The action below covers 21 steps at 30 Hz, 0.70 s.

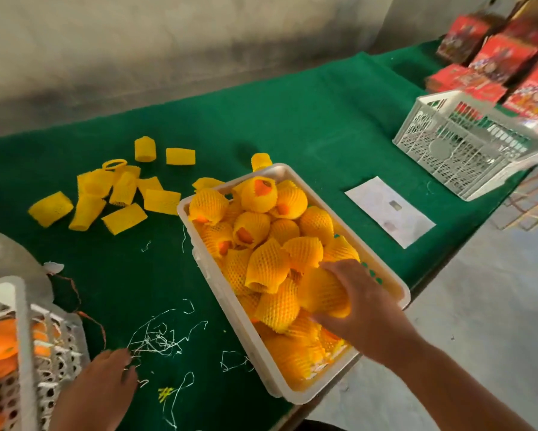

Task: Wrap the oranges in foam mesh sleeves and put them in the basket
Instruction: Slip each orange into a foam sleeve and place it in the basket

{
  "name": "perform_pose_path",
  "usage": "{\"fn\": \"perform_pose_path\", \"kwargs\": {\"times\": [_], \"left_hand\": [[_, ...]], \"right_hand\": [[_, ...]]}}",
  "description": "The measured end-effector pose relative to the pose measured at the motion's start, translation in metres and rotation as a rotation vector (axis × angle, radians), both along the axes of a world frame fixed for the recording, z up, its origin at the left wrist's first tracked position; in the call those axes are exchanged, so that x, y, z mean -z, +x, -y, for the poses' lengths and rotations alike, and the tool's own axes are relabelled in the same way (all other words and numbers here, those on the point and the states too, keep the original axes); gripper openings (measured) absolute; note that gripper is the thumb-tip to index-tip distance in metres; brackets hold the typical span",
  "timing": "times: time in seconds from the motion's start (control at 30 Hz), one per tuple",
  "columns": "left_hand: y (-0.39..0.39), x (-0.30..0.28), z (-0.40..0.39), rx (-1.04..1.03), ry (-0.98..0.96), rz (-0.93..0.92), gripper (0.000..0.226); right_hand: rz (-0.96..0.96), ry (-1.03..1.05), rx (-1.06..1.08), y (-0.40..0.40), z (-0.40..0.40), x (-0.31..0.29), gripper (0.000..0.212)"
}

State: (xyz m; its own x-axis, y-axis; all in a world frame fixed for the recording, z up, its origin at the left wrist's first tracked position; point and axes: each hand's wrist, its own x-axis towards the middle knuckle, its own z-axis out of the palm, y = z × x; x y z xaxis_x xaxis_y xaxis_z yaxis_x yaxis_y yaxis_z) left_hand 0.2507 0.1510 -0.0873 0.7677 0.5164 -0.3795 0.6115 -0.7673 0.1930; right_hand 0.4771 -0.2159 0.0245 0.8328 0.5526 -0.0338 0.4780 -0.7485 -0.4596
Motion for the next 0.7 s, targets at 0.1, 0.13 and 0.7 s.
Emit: {"fn": "perform_pose_path", "kwargs": {"times": [0.1, 0.13, 0.7], "left_hand": [[-0.001, -0.004, 0.004, -0.025, 0.009, -0.005, 0.014], [-0.001, -0.005, 0.006, -0.033, 0.015, 0.002, 0.017], [-0.007, 0.015, 0.007, -0.141, -0.014, 0.006, 0.014]], "right_hand": [[-0.051, -0.013, -0.099, -0.019, -0.006, 0.011, 0.091], [-0.050, -0.028, -0.125, -0.023, -0.010, 0.014, 0.091], [-0.141, 0.097, -0.320, -0.039, -0.075, 0.024, 0.054]]}}
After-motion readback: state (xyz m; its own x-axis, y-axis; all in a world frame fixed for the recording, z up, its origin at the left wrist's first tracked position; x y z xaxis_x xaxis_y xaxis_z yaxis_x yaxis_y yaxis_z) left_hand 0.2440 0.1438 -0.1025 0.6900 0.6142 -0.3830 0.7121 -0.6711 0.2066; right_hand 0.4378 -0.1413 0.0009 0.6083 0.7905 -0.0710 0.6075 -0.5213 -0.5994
